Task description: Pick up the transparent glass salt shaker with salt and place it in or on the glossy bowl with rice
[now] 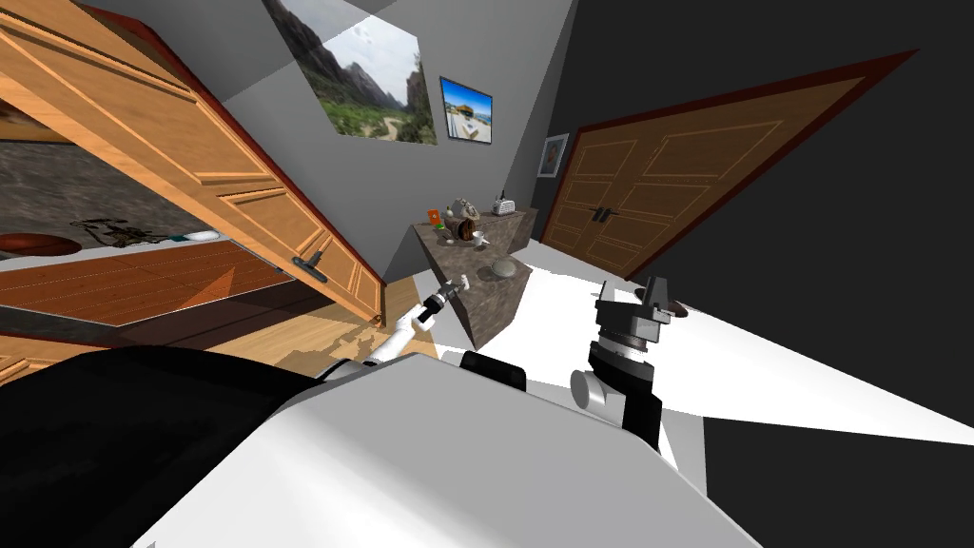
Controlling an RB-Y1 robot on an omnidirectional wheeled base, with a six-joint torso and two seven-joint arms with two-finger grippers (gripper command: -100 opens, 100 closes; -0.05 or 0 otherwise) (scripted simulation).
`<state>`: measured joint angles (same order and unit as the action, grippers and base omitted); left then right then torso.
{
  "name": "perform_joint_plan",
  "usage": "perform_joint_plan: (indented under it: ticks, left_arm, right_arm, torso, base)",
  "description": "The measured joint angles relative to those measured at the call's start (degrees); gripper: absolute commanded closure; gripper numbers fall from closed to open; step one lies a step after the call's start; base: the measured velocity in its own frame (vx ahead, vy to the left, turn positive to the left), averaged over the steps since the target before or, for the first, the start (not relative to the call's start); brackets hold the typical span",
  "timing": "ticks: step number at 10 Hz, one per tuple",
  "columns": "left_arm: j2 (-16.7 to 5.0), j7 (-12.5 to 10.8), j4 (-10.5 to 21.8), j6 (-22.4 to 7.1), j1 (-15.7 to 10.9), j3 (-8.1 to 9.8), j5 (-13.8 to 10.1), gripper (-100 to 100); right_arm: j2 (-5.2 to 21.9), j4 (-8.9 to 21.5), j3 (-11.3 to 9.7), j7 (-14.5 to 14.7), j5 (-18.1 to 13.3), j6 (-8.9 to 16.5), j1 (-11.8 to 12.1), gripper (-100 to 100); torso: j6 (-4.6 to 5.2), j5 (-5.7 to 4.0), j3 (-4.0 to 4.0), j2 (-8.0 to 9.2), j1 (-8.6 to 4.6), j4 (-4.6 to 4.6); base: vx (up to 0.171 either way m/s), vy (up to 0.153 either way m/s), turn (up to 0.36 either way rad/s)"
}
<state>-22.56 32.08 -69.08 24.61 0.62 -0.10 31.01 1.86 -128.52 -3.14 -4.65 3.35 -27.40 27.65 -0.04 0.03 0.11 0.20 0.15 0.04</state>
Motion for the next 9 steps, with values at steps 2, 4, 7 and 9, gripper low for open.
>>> perform_joint_plan:
  ticks: [2, 4, 7, 9]
  left_arm:
    - [1.9, 0.4, 2.8, -0.2, -3.1, 0.67, 1.7, -100]
    - [2.8, 0.8, 5.4, -0.1, -5.4, 1.12, 2.4, -100]
    - [5.5, 1.6, 11.1, 0.7, -10.5, 2.62, 4.8, -100]
    - [7.0, 1.6, 14.0, 0.2, -13.8, 3.00, 6.4, -100]
  right_arm:
    - [0.0, 0.0, 0.0, 0.0, 0.0, 0.0, 0.0, 0]
    - [0.0, 0.0, 0.0, 0.0, 0.0, 0.0, 0.0, 0]
    - [0.0, 0.0, 0.0, 0.0, 0.0, 0.0, 0.0, 0]
    - [0.0, 0.0, 0.0, 0.0, 0.0, 0.0, 0.0, 0]
  torso:
    - [0.01, -0.01, -0.01, -0.02, -0.05, 0.00]
    - [0.00, -0.03, -0.07, -0.14, -0.14, -0.03]
    - [0.02, 0.01, -0.07, -0.11, -0.01, -0.04]
    - [0.02, 0.01, -0.10, -0.15, -0.01, -0.05]
  base:
    - [-0.054, 0.041, 0.027]
    - [-0.024, 0.028, 0.023]
    - [-0.054, 0.046, 0.020]
    - [-0.050, 0.049, 0.027]
